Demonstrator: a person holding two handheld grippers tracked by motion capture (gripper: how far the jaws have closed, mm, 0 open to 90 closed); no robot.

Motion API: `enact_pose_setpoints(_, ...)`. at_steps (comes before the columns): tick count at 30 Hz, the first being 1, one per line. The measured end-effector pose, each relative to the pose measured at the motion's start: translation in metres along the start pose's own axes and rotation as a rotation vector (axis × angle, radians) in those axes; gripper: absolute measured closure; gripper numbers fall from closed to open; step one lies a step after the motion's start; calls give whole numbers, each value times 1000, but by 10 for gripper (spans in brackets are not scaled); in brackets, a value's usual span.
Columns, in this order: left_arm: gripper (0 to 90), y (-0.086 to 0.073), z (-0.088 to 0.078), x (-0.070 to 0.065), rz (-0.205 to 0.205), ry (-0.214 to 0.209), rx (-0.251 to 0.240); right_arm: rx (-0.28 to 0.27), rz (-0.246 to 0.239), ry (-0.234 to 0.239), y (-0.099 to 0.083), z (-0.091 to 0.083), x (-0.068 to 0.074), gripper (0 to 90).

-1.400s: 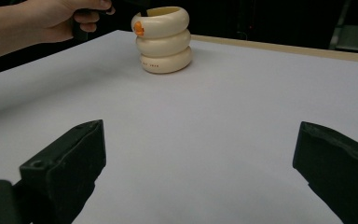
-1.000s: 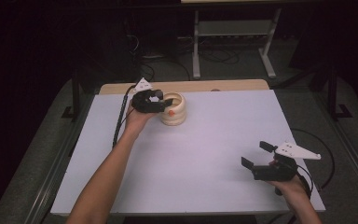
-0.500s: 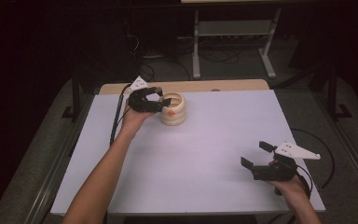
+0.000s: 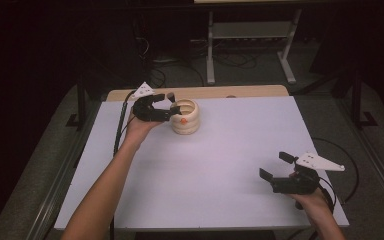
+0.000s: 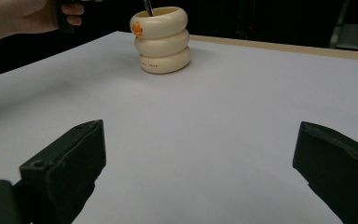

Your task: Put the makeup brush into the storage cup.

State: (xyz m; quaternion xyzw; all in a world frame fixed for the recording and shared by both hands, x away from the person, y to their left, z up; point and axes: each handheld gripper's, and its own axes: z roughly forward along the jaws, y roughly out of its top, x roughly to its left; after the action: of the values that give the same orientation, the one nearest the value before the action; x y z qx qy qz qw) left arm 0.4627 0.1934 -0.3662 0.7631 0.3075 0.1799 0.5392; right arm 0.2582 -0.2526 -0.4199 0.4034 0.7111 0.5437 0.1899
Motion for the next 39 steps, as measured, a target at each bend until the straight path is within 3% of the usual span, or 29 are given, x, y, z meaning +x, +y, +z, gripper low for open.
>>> enact_pose_setpoints(13, 116, -5, -10, -3, -12, 7, -7, 1, -3, 4, 1, 1, 1, 20)
enact_pose_setpoints(27, 103, -10, -27, -15, -24, -39, 21, 1, -7, 4, 2, 1, 1, 20)
enact_pose_setpoints(39, 89, -18, -42, -26, -24, -53, 26, -1, -8, 2, 2, 1, 2, 20)
